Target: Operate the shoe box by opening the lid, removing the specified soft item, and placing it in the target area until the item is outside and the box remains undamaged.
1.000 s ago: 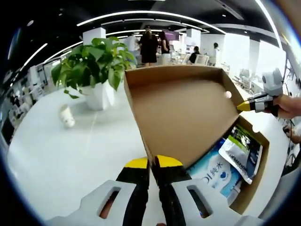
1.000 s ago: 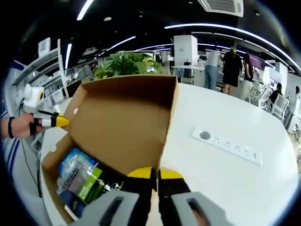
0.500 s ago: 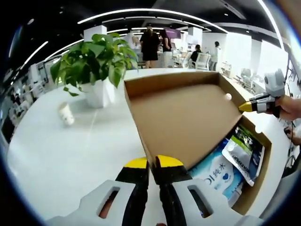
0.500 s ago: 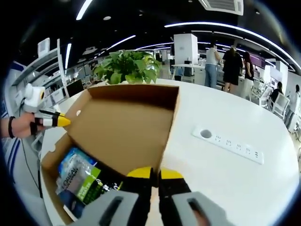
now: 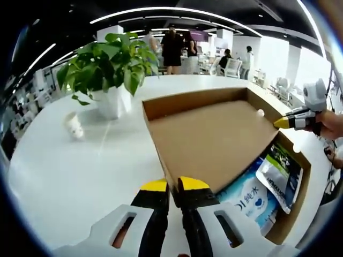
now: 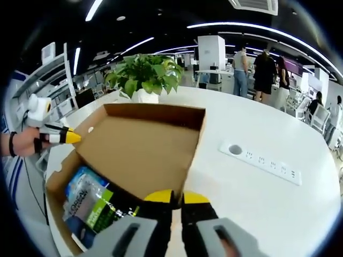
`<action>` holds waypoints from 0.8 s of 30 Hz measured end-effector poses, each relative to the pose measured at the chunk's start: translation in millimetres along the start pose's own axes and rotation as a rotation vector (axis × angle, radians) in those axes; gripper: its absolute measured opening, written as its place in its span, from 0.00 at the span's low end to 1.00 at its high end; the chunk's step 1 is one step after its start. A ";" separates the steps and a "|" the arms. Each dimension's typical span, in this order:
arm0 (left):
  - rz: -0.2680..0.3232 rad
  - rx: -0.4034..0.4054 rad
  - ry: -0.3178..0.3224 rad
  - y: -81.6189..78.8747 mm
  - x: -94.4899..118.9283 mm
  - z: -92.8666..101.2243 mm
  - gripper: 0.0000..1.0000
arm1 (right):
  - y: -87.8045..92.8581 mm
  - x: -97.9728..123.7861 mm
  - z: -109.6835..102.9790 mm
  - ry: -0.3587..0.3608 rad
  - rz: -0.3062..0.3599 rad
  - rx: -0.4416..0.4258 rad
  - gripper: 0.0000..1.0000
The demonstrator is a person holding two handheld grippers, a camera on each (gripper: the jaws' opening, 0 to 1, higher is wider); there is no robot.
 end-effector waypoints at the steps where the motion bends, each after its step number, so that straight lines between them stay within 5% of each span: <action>1: -0.001 0.001 0.000 0.2 -0.1 0.2 0.05 | 0.3 -0.2 0.0 0.001 -0.001 -0.001 0.00; 24: -0.049 -0.004 0.008 10.0 -9.5 0.4 0.07 | 7.0 -3.0 -0.3 0.002 -0.026 -0.011 0.01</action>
Point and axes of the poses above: the point that each gripper's makers call its tool centre point, and the gripper's own axes: x roughly backward along the fingers, z roughly to its right, y roughly out of its underside, the point moved 6 cm from there along x, roughly backward along the fingers, and after that the axes turned 15 degrees about z, right-handed, at the moved point
